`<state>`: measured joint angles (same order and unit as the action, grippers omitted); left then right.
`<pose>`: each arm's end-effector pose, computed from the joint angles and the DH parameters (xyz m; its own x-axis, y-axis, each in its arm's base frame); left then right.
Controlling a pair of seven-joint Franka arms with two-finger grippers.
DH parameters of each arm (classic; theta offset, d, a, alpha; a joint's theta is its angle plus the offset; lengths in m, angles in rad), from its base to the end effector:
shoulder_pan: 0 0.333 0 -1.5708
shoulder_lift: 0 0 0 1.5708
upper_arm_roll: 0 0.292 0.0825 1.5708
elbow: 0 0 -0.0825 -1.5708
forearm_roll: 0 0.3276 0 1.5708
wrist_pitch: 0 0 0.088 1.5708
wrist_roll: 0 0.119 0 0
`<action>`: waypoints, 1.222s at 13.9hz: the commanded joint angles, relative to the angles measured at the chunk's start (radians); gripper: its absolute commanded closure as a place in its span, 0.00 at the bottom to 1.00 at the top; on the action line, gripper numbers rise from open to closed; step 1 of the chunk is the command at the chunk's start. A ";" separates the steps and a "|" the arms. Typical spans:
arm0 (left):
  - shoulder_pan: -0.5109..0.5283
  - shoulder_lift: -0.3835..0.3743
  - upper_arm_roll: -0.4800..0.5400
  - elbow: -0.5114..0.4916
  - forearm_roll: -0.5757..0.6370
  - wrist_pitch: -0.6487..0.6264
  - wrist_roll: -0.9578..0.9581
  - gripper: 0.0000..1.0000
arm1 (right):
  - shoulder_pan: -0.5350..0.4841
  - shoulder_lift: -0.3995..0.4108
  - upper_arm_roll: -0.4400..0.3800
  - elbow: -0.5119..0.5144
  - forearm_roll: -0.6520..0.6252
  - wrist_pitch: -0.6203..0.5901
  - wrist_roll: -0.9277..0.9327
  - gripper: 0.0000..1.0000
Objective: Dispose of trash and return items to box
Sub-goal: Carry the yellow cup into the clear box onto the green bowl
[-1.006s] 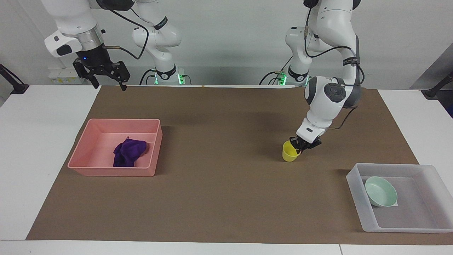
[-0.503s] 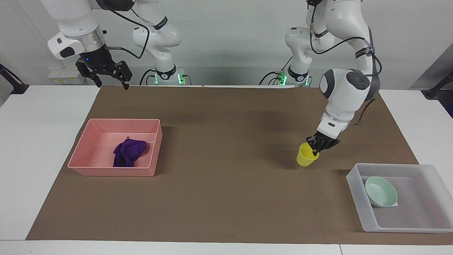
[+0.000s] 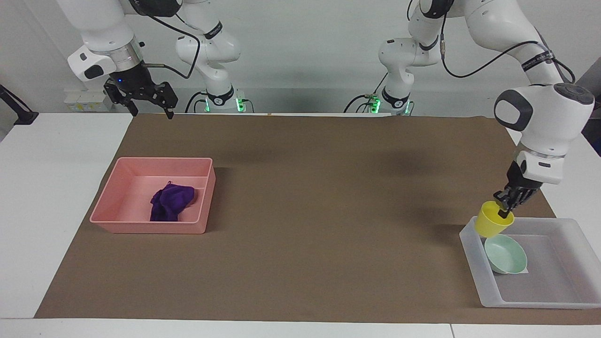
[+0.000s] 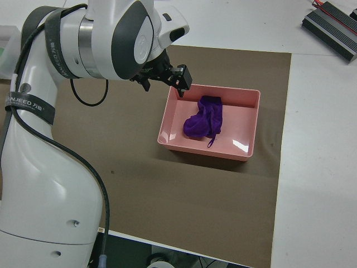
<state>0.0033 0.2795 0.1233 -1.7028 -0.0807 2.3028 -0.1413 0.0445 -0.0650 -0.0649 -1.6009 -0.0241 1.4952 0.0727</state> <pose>0.6101 0.0683 0.4514 0.9044 0.2955 0.3078 0.2834 -0.9553 0.0843 0.4708 -0.0137 0.6011 0.9948 -0.0944 -0.0393 -0.0936 -0.9953 0.0228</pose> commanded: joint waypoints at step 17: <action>0.054 0.109 -0.014 0.049 0.004 0.012 0.175 0.00 | -0.011 -0.026 0.007 -0.025 0.015 -0.001 -0.021 0.00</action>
<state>0.0815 0.4562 0.1059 -1.6275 -0.0807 2.3776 -0.0384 0.0457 -0.0678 -0.0631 -1.6010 -0.0226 1.4952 0.0727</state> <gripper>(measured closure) 0.207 0.000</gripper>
